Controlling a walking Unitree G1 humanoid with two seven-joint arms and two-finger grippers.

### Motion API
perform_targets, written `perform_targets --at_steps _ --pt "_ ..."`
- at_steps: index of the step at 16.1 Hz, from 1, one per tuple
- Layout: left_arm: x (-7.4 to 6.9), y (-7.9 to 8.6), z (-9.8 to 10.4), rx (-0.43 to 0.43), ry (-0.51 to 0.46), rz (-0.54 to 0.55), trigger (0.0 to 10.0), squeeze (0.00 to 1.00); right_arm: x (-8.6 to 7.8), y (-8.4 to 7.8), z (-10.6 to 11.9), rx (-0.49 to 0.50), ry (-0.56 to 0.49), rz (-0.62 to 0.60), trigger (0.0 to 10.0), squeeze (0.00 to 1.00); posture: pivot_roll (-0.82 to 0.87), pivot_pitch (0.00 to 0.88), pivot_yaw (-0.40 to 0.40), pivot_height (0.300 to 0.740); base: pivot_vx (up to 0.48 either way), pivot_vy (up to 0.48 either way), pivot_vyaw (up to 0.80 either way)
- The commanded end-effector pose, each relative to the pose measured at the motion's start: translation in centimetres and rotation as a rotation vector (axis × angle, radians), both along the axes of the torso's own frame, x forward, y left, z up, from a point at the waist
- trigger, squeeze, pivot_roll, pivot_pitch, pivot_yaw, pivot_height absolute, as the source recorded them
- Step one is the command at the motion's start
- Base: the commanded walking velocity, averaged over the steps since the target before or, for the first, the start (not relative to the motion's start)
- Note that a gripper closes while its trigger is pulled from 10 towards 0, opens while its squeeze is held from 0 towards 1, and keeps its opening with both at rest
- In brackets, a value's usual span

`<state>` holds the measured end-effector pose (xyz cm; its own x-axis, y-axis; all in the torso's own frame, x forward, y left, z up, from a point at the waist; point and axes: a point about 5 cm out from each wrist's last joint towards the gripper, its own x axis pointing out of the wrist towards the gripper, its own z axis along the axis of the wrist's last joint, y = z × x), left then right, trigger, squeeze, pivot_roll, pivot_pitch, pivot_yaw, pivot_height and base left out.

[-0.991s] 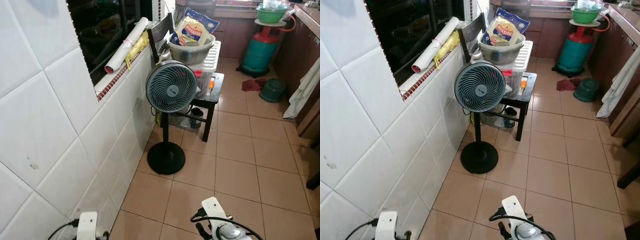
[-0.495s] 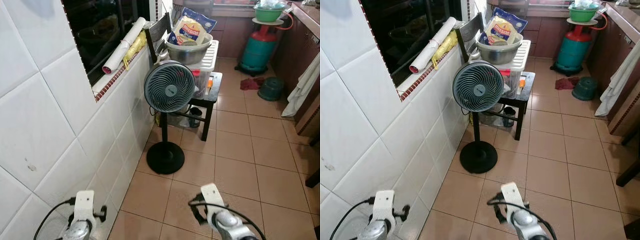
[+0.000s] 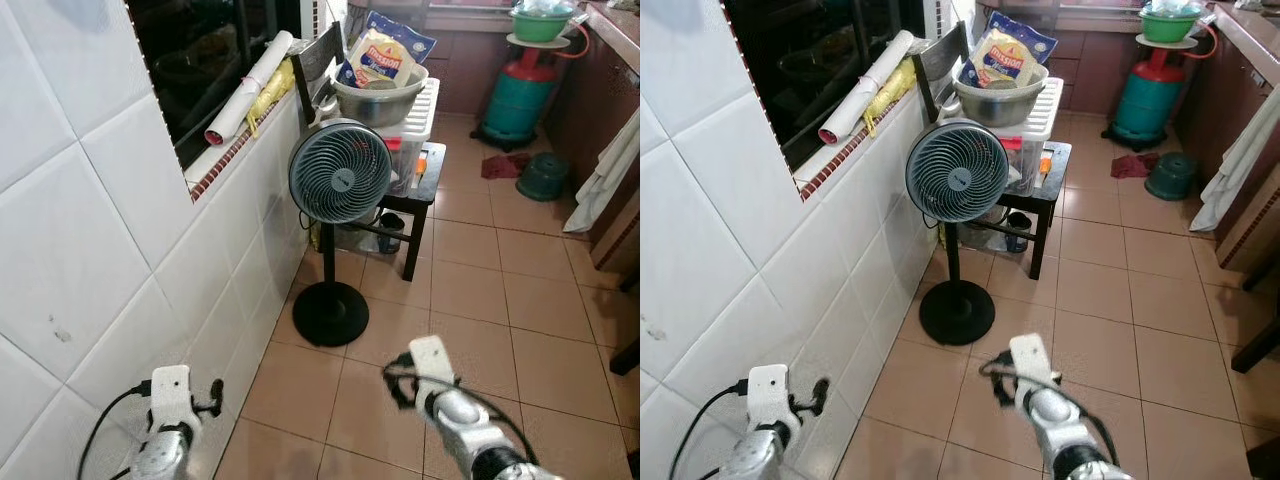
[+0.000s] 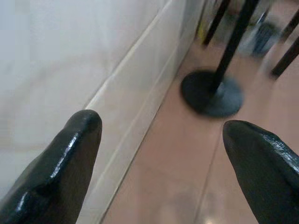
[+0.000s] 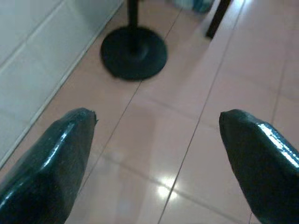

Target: Setting the table

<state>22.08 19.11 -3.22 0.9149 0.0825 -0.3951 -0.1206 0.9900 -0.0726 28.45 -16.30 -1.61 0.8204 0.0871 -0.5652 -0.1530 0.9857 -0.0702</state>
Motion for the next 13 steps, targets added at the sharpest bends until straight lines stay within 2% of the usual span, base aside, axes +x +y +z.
perform_targets --at_steps 1,3,6,9,11,13 --pt "0.1 0.1 1.6 0.015 -0.108 -0.009 10.0 0.0 1.0 0.0 1.1 0.022 -0.068 -0.003 10.0 0.0 -0.02 0.0 0.01 0.74 0.0 0.0 0.0" --pt "-0.4 0.0 2.2 0.047 -0.149 -0.015 10.0 0.0 1.2 -0.3 1.5 0.031 -0.094 -0.002 10.0 0.0 -0.02 0.0 0.005 0.74 0.0 0.0 0.0" --pt "-1.9 0.0 3.5 0.095 -0.209 -0.009 10.0 0.0 1.4 -0.9 2.1 0.042 -0.155 0.008 10.0 0.0 -0.01 0.0 -0.008 0.74 0.0 0.0 0.0" --pt "-3.5 -0.3 4.6 0.108 -0.219 -0.03 10.0 0.0 1.3 -1.4 2.7 0.047 -0.206 0.027 10.0 0.0 -0.01 0.0 -0.015 0.74 0.0 0.0 0.0" --pt "-3.8 -0.4 4.9 0.11 -0.218 -0.035 10.0 0.0 1.2 -1.5 2.8 0.044 -0.217 0.033 10.0 0.0 -0.01 0.0 -0.015 0.74 0.0 0.0 0.0" --pt "-5.2 -0.4 5.6 0.118 -0.196 -0.048 10.0 0.0 0.5 -2.0 2.8 0.033 -0.243 0.064 10.0 0.0 0.0 0.001 -0.02 0.74 0.0 0.0 0.0"
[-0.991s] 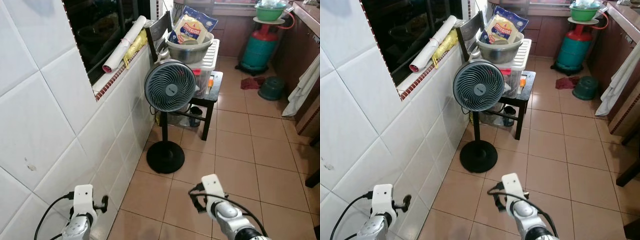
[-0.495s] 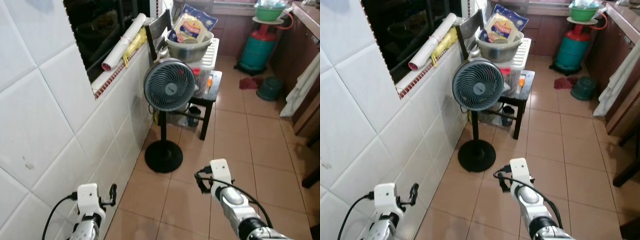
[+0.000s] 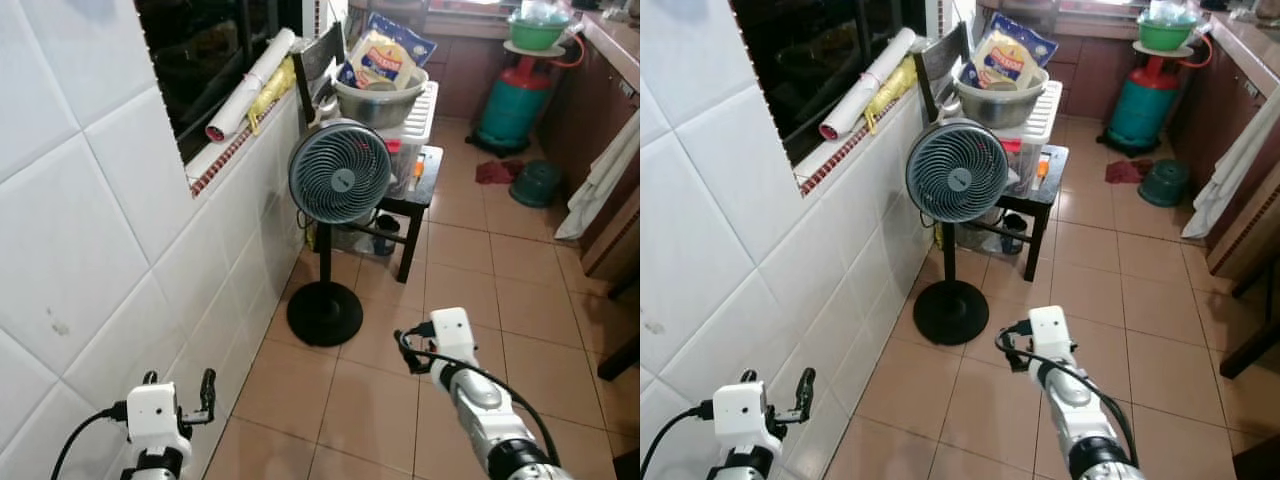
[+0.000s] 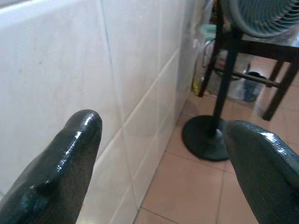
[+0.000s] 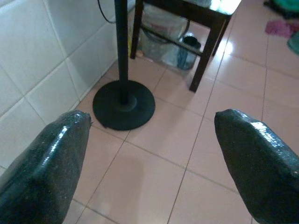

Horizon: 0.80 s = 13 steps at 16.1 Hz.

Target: Setting the table

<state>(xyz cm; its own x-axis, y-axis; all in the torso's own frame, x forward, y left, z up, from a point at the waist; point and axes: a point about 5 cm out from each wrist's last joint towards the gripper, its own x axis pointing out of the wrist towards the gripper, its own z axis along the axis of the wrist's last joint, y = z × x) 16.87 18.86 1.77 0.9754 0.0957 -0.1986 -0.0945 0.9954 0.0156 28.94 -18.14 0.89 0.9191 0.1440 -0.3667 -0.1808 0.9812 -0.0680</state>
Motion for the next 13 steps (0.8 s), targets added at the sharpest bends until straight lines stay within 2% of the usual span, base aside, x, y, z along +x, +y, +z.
perform_targets --at_steps 1,6,9,13 --pt "-0.1 -0.2 0.7 0.019 0.006 -0.034 10.0 0.0 -0.2 -0.3 0.3 -0.005 -0.021 0.018 10.0 0.0 0.0 0.004 -0.021 0.74 0.0 0.0 0.0" --pt "-0.5 -0.2 1.0 0.045 0.035 -0.073 10.0 0.0 -1.1 -0.5 0.2 -0.005 -0.022 0.03 10.0 0.0 -0.01 0.003 -0.018 0.74 0.0 0.0 0.0" --pt "-0.7 -0.2 0.9 0.039 0.061 -0.1 10.0 0.0 -1.8 -0.7 -0.1 -0.014 -0.01 0.03 10.0 0.0 -0.02 0.001 -0.014 0.74 0.0 0.0 -0.5" --pt "-0.5 -0.3 1.1 0.066 0.073 -0.163 10.0 0.0 -3.4 -1.3 -0.4 -0.011 -0.001 0.002 10.0 0.0 -0.04 0.0 -0.002 0.74 0.0 0.0 -0.76"
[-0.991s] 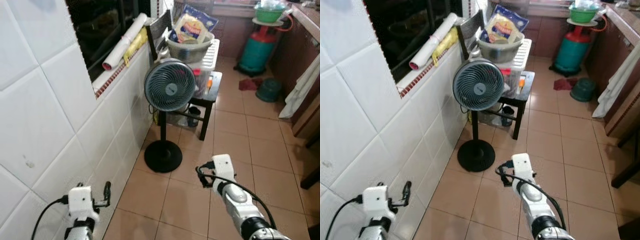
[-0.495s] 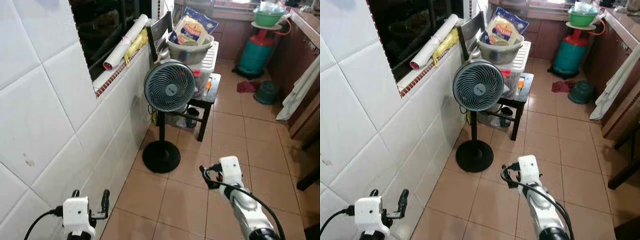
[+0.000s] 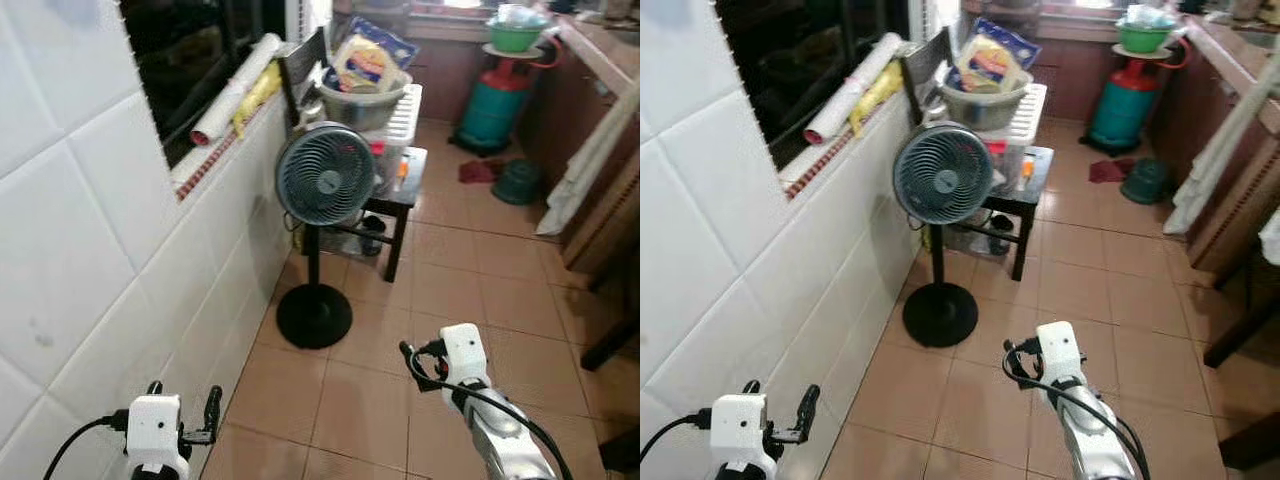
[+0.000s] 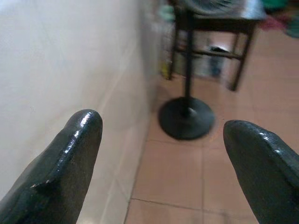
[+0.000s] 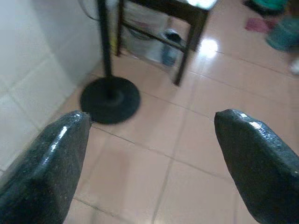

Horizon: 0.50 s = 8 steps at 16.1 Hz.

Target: Setting the table

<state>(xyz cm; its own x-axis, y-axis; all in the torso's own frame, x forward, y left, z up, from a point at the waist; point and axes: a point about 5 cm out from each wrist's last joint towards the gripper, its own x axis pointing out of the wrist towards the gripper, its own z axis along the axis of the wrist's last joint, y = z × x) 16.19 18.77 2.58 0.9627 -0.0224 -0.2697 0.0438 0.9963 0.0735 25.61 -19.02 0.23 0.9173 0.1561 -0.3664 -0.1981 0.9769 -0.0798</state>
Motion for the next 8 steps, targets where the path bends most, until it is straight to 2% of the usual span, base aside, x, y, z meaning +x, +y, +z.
perform_targets --at_steps 1,7,8 --pt "0.2 -0.3 0.3 0.01 -0.003 -0.03 10.0 0.0 -0.2 -0.5 0.1 0.0 0.002 -0.021 10.0 0.0 -0.06 0.0 0.005 0.74 0.0 0.0 -0.76" --pt "0.5 -0.1 0.4 0.007 -0.006 0.0 10.0 0.0 -1.2 -1.1 0.0 0.016 0.007 -0.059 10.0 0.0 -0.07 0.002 0.019 0.74 0.0 0.0 -0.75" --pt "0.6 -0.2 0.4 -0.012 -0.01 0.005 10.0 0.0 -1.2 -1.0 -0.1 0.014 0.008 -0.054 10.0 0.0 -0.08 0.01 0.022 0.74 0.0 0.0 0.0"
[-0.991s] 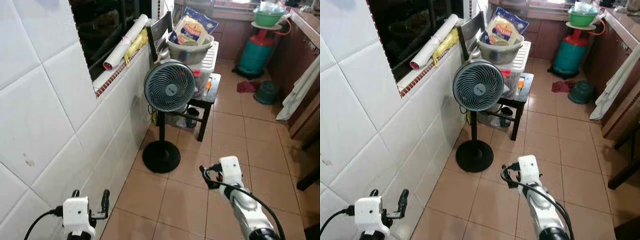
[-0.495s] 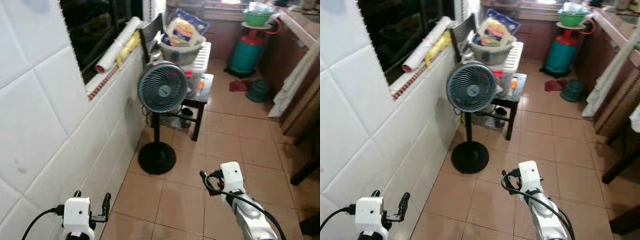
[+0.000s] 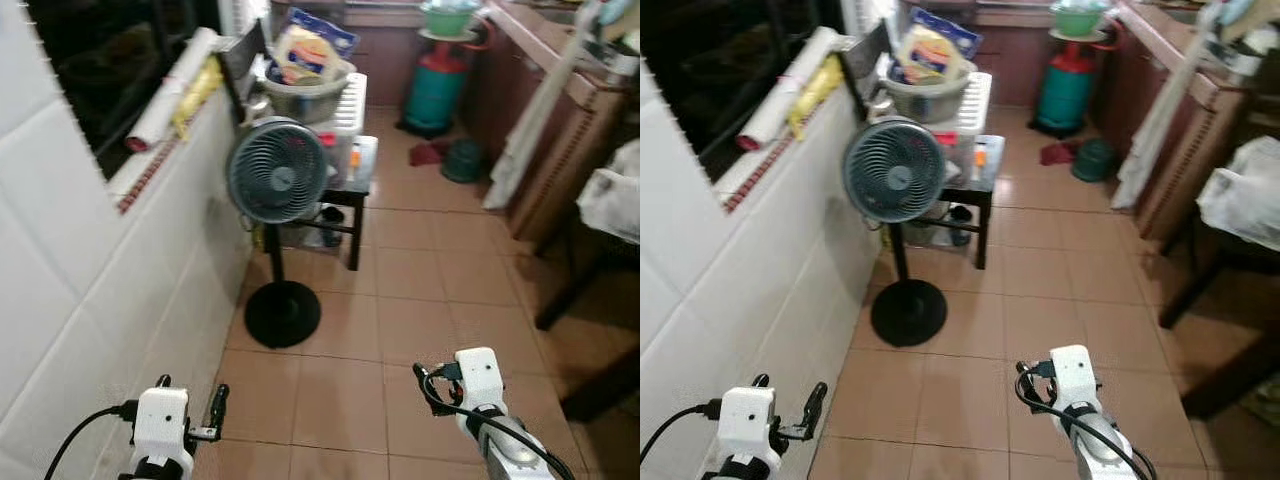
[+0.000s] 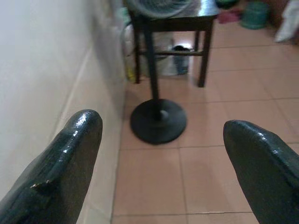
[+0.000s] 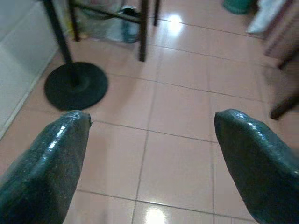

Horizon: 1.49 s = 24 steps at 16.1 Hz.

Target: Setting the table

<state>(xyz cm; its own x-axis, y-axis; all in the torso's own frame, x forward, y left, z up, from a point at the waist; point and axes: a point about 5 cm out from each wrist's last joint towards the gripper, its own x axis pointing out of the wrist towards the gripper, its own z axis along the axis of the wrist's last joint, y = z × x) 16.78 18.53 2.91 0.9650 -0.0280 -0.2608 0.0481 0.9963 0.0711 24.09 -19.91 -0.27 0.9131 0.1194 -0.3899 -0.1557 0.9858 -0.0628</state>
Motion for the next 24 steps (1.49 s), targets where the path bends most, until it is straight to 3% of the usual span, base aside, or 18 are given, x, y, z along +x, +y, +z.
perform_targets --at_steps 1,6,7,10,12,24 --pt "0.1 0.0 0.1 -0.022 -0.004 0.013 10.0 0.0 0.2 -0.1 0.4 -0.002 -0.019 -0.004 10.0 0.0 -0.08 0.01 0.022 0.74 0.0 0.0 0.0" --pt "0.6 0.1 0.4 0.003 -0.05 0.004 10.0 0.0 0.6 0.4 1.7 0.034 -0.077 0.019 10.0 0.0 -0.07 0.007 0.025 0.74 0.0 0.0 0.0" --pt "0.6 0.3 0.6 0.045 -0.065 0.023 10.0 0.0 0.4 0.2 2.5 0.035 -0.099 0.034 10.0 0.0 -0.07 0.005 0.025 0.74 0.0 0.0 0.0" --pt "-0.9 1.1 -0.4 0.051 -0.026 0.114 10.0 0.0 -0.4 -1.1 3.9 0.028 -0.131 0.049 10.0 0.0 -0.06 0.012 0.021 0.74 0.0 0.0 0.0" --pt "-1.7 1.2 -1.3 0.06 0.004 0.105 10.0 0.0 -0.6 -1.2 3.6 0.022 -0.109 0.044 10.0 0.0 -0.06 0.019 0.013 0.74 0.0 0.0 0.0" --pt "-1.5 0.9 -1.5 0.069 -0.014 0.116 10.0 0.0 -0.1 -1.1 3.3 0.009 -0.086 0.055 10.0 0.0 -0.06 0.02 0.002 0.74 0.0 0.0 0.0"
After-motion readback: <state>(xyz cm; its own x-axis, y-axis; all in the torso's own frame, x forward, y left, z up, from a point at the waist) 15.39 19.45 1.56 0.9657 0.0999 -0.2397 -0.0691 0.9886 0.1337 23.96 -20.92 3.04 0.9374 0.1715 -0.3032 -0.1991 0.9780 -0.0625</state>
